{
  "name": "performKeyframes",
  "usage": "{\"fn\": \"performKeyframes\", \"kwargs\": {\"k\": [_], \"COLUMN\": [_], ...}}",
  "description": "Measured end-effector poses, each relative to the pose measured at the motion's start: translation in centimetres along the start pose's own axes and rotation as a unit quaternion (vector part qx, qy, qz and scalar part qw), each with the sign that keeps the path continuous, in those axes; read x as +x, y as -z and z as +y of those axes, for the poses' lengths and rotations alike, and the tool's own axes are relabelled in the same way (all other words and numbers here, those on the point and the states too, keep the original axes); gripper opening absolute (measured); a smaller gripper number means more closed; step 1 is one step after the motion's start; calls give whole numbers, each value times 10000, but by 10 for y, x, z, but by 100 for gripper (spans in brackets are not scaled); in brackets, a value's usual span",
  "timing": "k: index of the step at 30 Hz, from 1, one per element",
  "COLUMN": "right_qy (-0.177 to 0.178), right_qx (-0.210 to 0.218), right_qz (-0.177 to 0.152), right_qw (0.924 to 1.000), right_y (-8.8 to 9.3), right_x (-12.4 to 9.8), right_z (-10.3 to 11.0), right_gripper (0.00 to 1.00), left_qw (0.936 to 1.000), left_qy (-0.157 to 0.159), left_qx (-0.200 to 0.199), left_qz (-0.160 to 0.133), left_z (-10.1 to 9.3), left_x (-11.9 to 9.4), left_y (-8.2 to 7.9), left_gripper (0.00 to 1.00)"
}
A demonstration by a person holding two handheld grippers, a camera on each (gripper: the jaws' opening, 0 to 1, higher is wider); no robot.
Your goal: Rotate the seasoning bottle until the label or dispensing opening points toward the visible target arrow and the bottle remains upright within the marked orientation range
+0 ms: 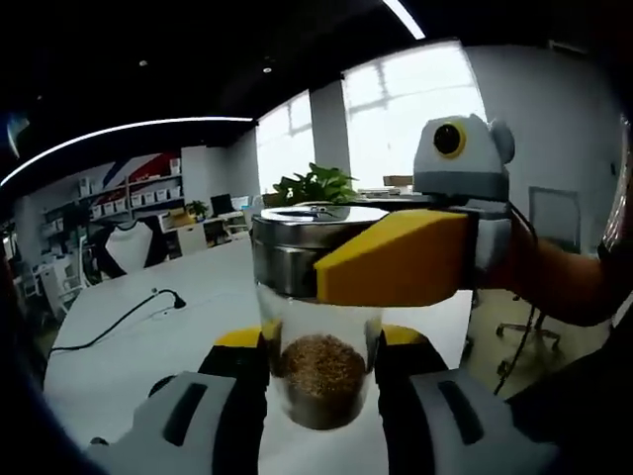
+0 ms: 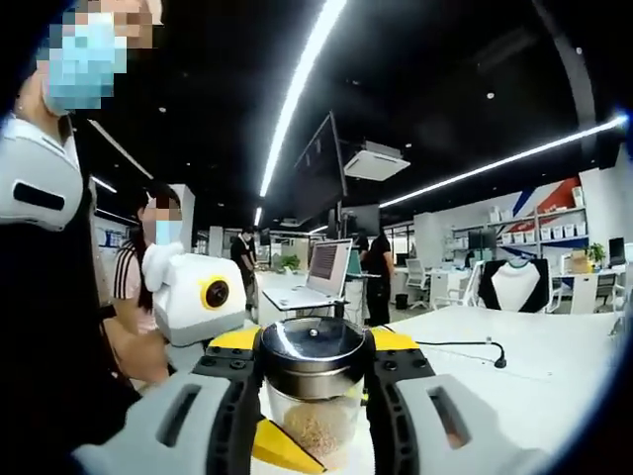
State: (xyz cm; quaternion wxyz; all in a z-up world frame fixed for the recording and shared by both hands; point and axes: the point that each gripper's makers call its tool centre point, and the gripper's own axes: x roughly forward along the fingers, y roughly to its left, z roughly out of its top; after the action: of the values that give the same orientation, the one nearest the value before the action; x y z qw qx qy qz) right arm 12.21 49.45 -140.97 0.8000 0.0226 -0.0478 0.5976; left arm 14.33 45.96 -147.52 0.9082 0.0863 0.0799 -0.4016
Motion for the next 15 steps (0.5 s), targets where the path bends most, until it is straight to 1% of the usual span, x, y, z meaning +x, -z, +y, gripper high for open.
{"fn": "performKeyframes", "kwargs": {"k": [2,4,6,8,9,12,14,15], "right_qy": [-104,-68,18,418,559,808,1350,1570], "right_qx": [15,239,297,317,291,263,212,249], "right_qz": [-52,-237,-290,-297,-291,-279,-265,-314], "right_qw": [9999,9994,9991,9982,9976,9960,9903,9868], "right_y": [0,-3,-2,2,3,4,6,4], "right_x": [-1,-1,0,2,2,3,6,6], "right_z": [-1,-3,-5,-11,-13,-14,-17,-19], "right_gripper": [37,38,38,37,37,37,39,38], "left_qw": [9999,9997,9995,9982,9977,9970,9964,9956], "left_qy": [-107,-226,-315,-593,-667,-763,-844,-936], "left_qx": [114,80,-13,-92,-81,-85,-96,-60], "left_qz": [7,-34,-28,49,72,78,81,71], "left_z": [0,2,4,12,15,18,20,21], "left_x": [0,0,0,1,1,1,1,1], "left_y": [0,-2,-1,3,4,5,6,5], "left_gripper": [44,44,44,44,44,44,44,44]}}
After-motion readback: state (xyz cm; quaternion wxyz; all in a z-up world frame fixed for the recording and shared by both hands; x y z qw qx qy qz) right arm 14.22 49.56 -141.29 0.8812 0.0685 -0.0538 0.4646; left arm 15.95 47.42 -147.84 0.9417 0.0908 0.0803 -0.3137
